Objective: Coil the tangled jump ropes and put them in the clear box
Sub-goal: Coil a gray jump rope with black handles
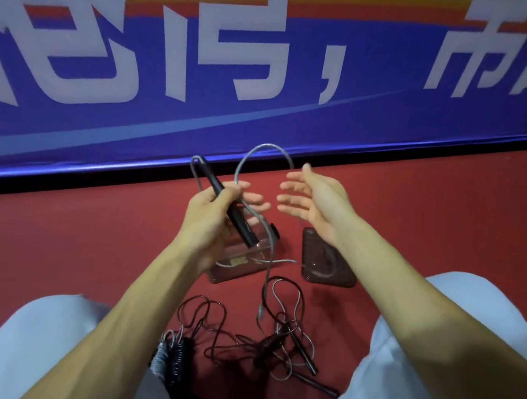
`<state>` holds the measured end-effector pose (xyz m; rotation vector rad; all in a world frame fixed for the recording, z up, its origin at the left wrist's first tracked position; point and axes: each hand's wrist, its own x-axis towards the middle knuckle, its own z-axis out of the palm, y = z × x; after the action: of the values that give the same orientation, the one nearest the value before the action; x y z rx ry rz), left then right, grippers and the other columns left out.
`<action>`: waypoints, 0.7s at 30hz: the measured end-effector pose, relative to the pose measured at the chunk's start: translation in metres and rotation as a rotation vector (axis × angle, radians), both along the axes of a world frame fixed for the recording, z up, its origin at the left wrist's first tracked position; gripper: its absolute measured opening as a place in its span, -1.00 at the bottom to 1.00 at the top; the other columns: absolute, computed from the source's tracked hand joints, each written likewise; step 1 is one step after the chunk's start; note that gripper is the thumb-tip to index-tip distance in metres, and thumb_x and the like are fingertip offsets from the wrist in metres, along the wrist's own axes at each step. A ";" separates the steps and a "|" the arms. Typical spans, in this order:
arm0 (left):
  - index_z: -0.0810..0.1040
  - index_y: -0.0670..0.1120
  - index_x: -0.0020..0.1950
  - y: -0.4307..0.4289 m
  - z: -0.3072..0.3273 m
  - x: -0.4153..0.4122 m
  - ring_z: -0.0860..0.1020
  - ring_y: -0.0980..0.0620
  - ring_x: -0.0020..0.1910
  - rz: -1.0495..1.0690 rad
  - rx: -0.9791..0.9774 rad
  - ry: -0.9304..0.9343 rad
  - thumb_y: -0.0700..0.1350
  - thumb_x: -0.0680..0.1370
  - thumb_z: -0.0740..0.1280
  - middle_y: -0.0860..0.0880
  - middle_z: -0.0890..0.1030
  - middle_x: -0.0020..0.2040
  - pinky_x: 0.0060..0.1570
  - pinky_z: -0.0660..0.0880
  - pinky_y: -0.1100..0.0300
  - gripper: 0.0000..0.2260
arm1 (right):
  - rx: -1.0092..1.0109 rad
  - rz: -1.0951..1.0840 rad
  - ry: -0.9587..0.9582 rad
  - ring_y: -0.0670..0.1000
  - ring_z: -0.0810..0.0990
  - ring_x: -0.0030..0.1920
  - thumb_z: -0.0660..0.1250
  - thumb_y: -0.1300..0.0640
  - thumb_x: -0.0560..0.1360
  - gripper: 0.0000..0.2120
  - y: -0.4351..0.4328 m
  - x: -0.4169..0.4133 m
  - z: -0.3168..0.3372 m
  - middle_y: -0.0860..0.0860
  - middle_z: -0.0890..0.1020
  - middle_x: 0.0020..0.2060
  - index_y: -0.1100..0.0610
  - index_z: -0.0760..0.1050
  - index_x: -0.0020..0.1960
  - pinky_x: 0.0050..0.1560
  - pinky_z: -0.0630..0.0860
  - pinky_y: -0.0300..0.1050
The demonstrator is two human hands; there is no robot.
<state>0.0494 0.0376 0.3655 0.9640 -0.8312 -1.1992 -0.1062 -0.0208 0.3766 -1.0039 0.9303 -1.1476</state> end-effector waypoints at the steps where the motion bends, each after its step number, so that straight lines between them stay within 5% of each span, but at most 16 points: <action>1: 0.53 -0.19 0.00 -0.001 0.003 0.002 0.70 -0.09 -0.17 0.026 -0.007 0.069 -0.22 0.64 0.18 -0.10 0.68 -0.25 -0.13 0.63 0.07 -0.86 | -0.030 0.052 0.101 0.07 0.62 -0.27 0.14 0.18 0.65 -0.80 0.002 0.002 -0.001 0.13 0.61 -0.20 0.23 0.51 -0.02 -0.23 0.65 -0.06; 6: 0.50 -0.25 0.04 -0.001 0.013 0.014 0.70 -0.13 -0.14 0.084 -0.030 0.350 -0.24 0.63 0.21 -0.14 0.70 -0.22 -0.15 0.65 0.08 -0.89 | -0.144 0.427 0.512 -0.04 0.60 -0.20 0.15 0.51 0.47 -0.70 0.010 0.011 -0.015 0.07 0.62 -0.16 0.21 0.53 0.00 -0.09 0.58 -0.20; 10: 0.47 -0.25 0.06 -0.002 0.015 0.022 0.70 -0.12 -0.15 0.080 -0.066 0.519 -0.23 0.64 0.19 -0.15 0.71 -0.21 -0.18 0.65 0.12 -0.88 | -0.277 0.646 0.799 -0.26 0.52 -0.34 0.27 0.36 0.54 -0.86 0.017 0.020 -0.031 -0.05 0.58 -0.24 0.25 0.56 0.06 -0.22 0.47 -0.40; 12: 0.47 -0.24 0.04 -0.004 0.016 0.026 0.70 -0.11 -0.15 0.096 -0.078 0.567 -0.23 0.64 0.19 -0.15 0.71 -0.21 -0.19 0.65 0.12 -0.89 | -0.315 0.706 0.887 -0.20 0.55 -0.27 0.30 0.27 0.56 -0.91 0.018 0.025 -0.041 -0.05 0.59 -0.23 0.12 0.55 -0.05 -0.12 0.52 -0.26; 15: 0.47 -0.24 0.03 -0.006 0.015 0.032 0.70 -0.11 -0.17 0.136 -0.088 0.609 -0.24 0.64 0.18 -0.15 0.71 -0.20 -0.27 0.62 0.16 -0.90 | -0.249 0.729 0.878 -0.02 0.59 -0.12 0.24 0.24 0.60 -0.84 0.020 0.029 -0.049 0.03 0.64 -0.14 0.06 0.46 -0.13 0.00 0.59 0.00; 21: 0.46 -0.22 -0.01 -0.013 0.004 0.036 0.66 -0.14 -0.08 0.222 0.065 0.331 -0.25 0.63 0.20 -0.23 0.60 0.09 -0.18 0.64 0.10 -0.92 | -0.237 0.472 0.647 0.04 0.63 -0.34 0.13 0.31 0.63 -0.84 0.021 0.024 -0.029 0.09 0.57 -0.29 0.15 0.40 -0.09 -0.30 0.62 -0.08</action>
<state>0.0856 0.0247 0.3692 0.8552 -0.4142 -1.1572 -0.0822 0.0001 0.3473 -1.7401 0.9873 -0.5365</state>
